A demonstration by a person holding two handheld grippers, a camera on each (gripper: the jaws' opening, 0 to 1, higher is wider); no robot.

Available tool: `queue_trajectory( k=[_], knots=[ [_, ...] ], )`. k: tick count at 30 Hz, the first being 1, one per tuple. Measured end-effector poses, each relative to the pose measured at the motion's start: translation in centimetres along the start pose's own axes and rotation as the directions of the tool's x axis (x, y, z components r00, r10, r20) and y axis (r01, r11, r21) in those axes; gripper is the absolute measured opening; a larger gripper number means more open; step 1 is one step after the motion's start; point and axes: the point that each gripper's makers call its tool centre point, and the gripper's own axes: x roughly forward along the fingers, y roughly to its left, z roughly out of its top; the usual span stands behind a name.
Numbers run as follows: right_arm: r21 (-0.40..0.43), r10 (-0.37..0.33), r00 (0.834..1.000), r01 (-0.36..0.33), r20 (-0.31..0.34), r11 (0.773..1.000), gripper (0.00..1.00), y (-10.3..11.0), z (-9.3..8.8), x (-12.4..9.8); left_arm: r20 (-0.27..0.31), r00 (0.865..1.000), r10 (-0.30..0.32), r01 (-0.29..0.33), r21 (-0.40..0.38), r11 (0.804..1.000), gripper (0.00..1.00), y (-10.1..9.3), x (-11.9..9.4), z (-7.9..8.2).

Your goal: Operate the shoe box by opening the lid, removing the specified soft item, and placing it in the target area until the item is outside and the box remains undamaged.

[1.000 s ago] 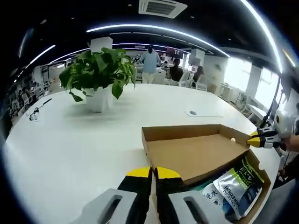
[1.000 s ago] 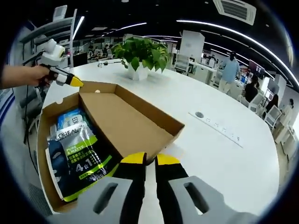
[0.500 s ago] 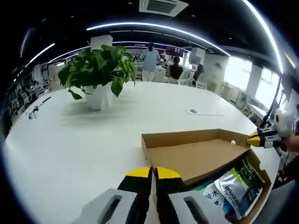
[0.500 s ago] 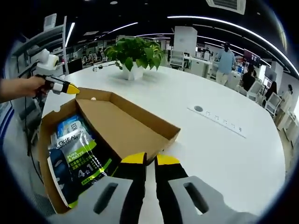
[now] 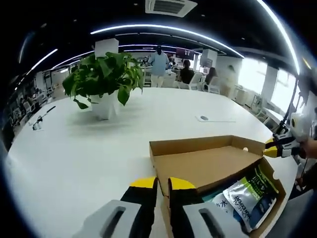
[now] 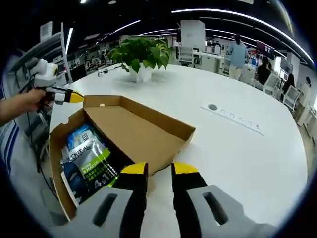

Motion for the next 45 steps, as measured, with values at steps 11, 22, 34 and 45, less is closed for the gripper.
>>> queue_trajectory(
  k=[11,22,34,45],
  knots=[
    [0.001,0.062,0.998,-0.062,0.000,0.998,0.34,2.4,-0.4,-2.1,-0.023,0.999,-0.025,0.024,-0.024,0.999,0.20,-1.9,-2.0,-0.4],
    [-0.038,0.090,0.996,-0.090,-0.016,0.995,0.40,4.0,-1.7,-4.3,-0.123,0.977,-0.174,0.170,-0.047,0.984,0.27,-6.8,-2.6,-3.0],
    [-0.068,0.103,0.994,-0.104,-0.019,0.992,0.42,5.5,-2.9,-5.9,-0.214,0.934,-0.286,0.272,-0.094,0.958,0.29,-10.4,-3.0,-6.6],
    [-0.071,0.112,0.994,-0.112,-0.003,0.991,0.42,6.7,-3.3,-6.7,-0.250,0.892,-0.377,0.343,-0.169,0.924,0.30,-13.3,-2.6,-8.8]
  ],
)
